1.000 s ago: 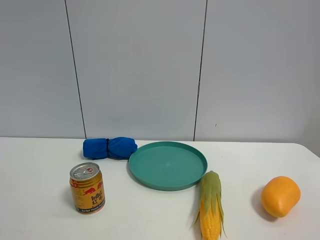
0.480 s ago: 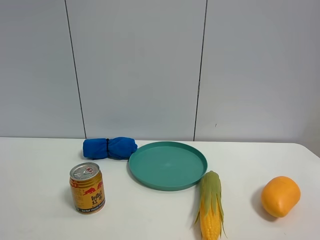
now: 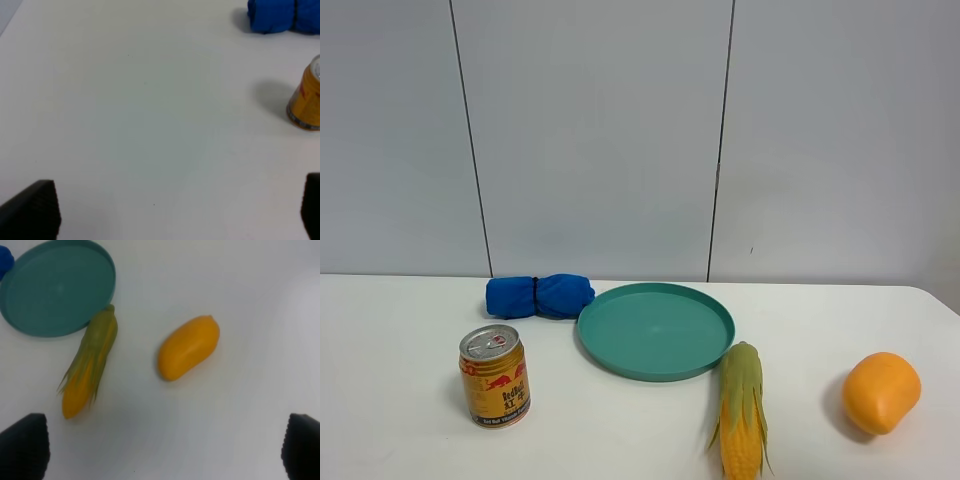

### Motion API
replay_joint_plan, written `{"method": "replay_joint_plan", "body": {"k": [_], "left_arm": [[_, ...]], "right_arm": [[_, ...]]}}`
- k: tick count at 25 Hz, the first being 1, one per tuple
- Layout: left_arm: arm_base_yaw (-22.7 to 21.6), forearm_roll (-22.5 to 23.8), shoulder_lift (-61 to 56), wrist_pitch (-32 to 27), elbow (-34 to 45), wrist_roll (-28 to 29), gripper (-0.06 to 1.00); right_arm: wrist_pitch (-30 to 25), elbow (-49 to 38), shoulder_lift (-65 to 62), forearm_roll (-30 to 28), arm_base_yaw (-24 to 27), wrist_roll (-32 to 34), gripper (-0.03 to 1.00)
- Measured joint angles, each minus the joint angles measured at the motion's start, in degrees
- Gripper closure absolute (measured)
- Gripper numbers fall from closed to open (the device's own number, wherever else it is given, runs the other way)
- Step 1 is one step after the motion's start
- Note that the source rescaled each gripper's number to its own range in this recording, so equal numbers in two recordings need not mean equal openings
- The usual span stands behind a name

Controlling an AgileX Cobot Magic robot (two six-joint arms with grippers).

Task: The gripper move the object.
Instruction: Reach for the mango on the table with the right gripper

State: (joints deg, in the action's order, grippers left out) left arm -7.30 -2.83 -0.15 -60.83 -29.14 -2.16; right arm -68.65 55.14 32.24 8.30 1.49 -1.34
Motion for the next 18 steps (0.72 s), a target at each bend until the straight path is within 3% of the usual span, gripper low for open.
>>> {"method": "replay_joint_plan", "body": {"k": [10, 18], "left_arm": [[0.0, 0.0, 0.0, 0.0, 0.0, 0.0, -0.06], [0.0, 0.1, 0.0, 0.0, 0.0, 0.0, -0.06]], "right_arm": [[-1.0, 4.5, 18.3, -5.0, 0.0, 14.5, 0.19], [-0.3, 4.5, 29.0, -6.4, 0.0, 19.4, 0.19]]}}
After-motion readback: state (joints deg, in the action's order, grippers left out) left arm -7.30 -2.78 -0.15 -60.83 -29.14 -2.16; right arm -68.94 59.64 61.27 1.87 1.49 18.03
